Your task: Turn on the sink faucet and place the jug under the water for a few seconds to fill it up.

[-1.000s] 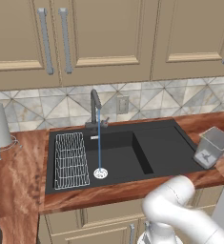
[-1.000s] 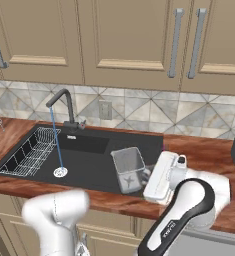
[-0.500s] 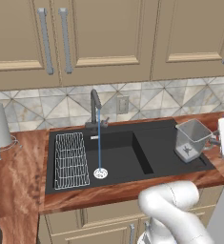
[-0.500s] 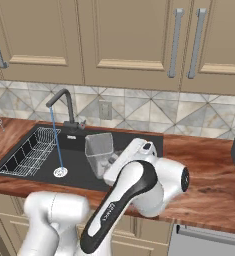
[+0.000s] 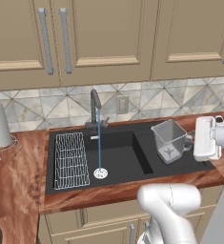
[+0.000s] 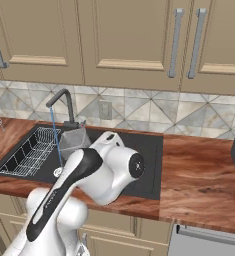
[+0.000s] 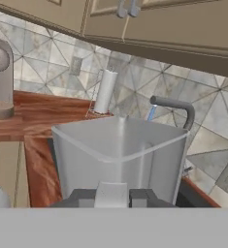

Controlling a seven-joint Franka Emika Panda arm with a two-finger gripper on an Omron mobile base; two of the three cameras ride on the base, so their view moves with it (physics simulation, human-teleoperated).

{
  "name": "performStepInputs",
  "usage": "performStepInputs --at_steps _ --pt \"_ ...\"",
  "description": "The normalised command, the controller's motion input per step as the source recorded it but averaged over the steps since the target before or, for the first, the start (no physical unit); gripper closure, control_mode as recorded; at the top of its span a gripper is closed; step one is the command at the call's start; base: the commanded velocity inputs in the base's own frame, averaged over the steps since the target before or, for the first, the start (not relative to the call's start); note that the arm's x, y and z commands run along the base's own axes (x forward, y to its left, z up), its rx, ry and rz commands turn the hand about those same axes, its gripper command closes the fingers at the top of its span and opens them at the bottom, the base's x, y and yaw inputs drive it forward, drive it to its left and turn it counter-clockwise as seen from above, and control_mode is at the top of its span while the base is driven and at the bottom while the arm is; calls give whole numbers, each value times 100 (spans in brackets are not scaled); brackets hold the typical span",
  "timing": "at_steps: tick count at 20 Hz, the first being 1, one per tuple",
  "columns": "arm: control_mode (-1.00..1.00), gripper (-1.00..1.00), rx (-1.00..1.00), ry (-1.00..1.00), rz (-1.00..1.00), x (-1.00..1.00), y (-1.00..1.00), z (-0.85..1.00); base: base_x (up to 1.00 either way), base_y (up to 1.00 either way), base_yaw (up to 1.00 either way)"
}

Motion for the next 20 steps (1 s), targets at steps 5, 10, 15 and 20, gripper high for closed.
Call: performStepInputs --at_steps 5,10,15,20 --pt "-100 100 -10 3 0 0 80 0 0 0 0" --pt "-100 100 -3 3 0 5 69 2 0 0 0" --pt "-100 100 0 1 0 17 52 3 0 0 0" --pt "-100 100 0 3 0 24 36 0 0 0 0"
